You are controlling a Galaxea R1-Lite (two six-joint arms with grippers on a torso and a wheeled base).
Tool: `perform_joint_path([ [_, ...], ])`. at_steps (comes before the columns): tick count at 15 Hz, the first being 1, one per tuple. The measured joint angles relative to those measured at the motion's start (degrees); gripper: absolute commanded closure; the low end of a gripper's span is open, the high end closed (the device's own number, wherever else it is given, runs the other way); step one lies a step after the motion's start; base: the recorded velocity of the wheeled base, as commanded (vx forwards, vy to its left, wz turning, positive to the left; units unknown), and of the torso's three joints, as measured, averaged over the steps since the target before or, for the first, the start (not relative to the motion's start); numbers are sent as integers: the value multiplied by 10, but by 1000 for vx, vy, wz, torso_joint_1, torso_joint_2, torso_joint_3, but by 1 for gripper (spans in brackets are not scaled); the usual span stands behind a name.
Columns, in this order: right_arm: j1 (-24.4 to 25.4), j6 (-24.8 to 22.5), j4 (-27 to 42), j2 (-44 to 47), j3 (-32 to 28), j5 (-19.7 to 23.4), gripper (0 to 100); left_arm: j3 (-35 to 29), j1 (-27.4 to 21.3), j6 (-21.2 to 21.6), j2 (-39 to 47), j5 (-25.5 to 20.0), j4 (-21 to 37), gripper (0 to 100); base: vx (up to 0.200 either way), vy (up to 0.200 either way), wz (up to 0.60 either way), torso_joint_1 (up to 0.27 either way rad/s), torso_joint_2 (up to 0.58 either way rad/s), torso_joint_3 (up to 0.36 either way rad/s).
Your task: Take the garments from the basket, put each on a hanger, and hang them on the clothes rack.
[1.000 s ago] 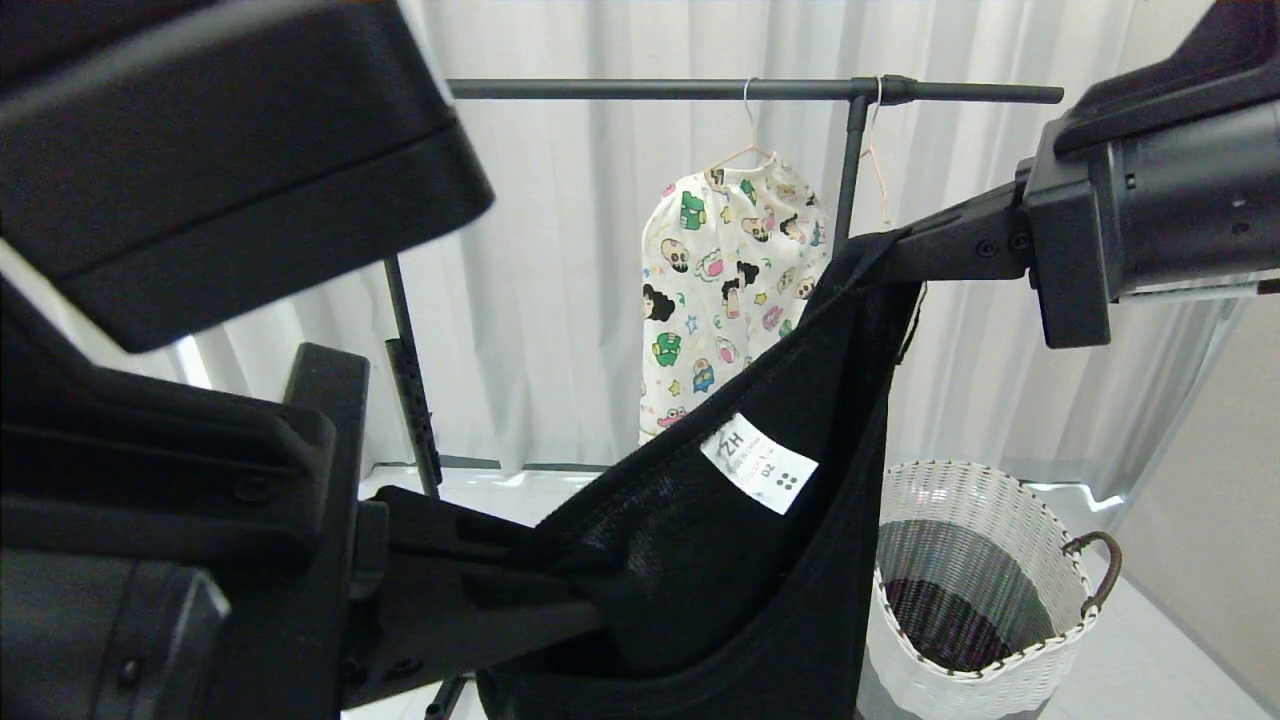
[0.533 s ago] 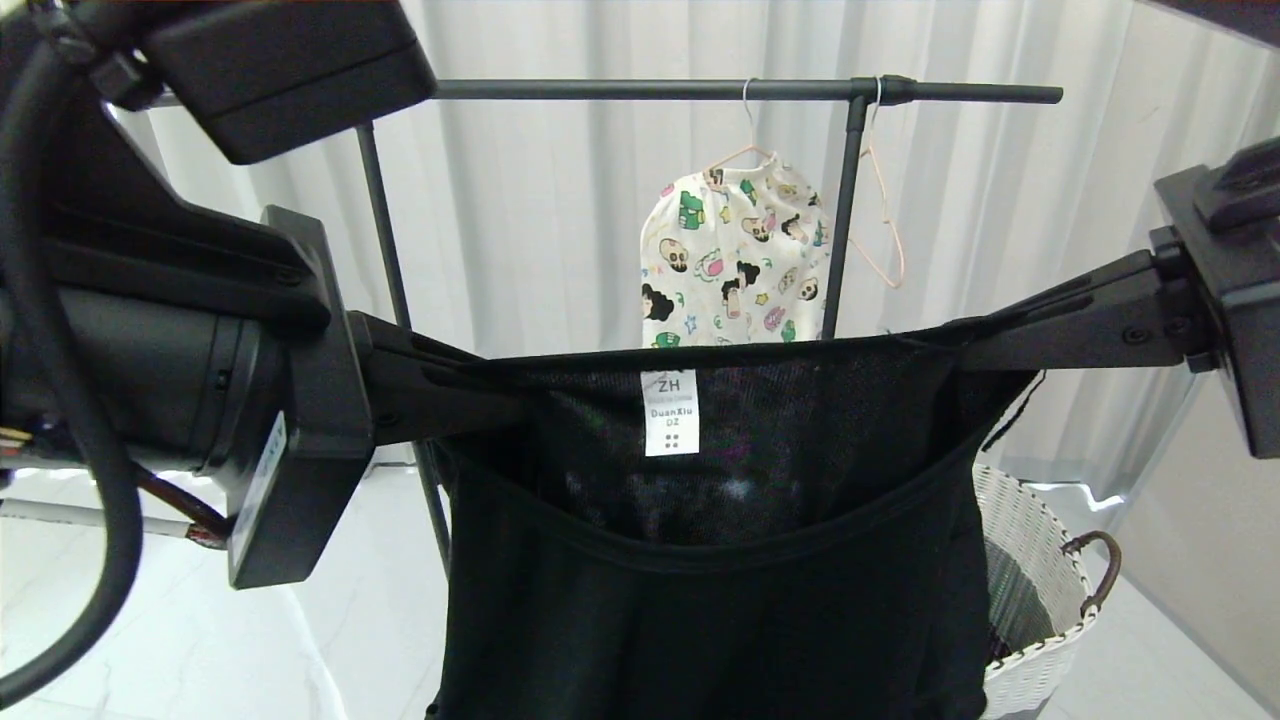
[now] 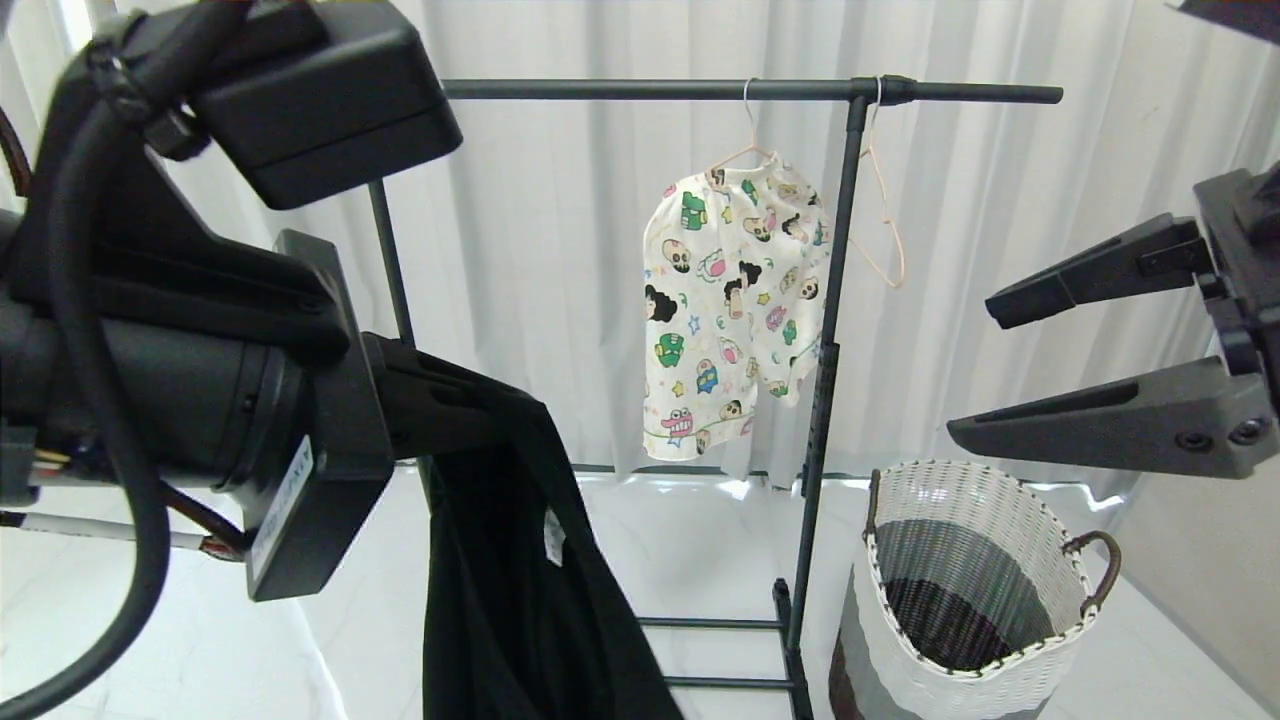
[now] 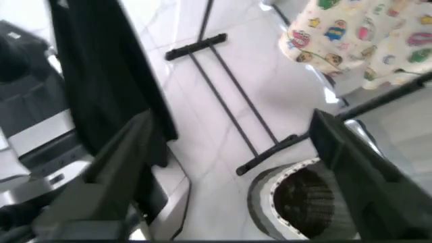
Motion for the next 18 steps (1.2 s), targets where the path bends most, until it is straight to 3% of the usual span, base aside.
perform_joint_path([
  [2,-31,0,0,-10,26,-38,0,18,4,0,-6,22,1,100,0,0,0,0,0,0],
  [5,-98,-1,0,-44,121,-156,0,79,31,0,-49,57,1,100,0,0,0,0,0,0],
  [6,-125,-1,-1,-61,163,-199,0,110,58,1,-76,62,1,100,0,0,0,0,0,0],
  [8,-190,5,-14,-92,233,-230,0,170,139,0,-132,67,2,100,0,0,0,0,0,0],
  [10,-245,34,-69,-116,290,-236,0,222,231,0,-181,75,1,100,0,0,0,0,0,0],
  [13,-268,122,-117,-130,333,-220,0,279,343,-16,-227,114,0,100,0,0,0,0,0,0],
  [15,-270,141,-137,-134,339,-190,0,300,365,-42,-244,121,-21,100,0,0,0,0,0,0],
  [18,-270,171,-184,-133,343,-172,0,327,370,-59,-253,121,-117,100,0,0,0,0,0,0],
])
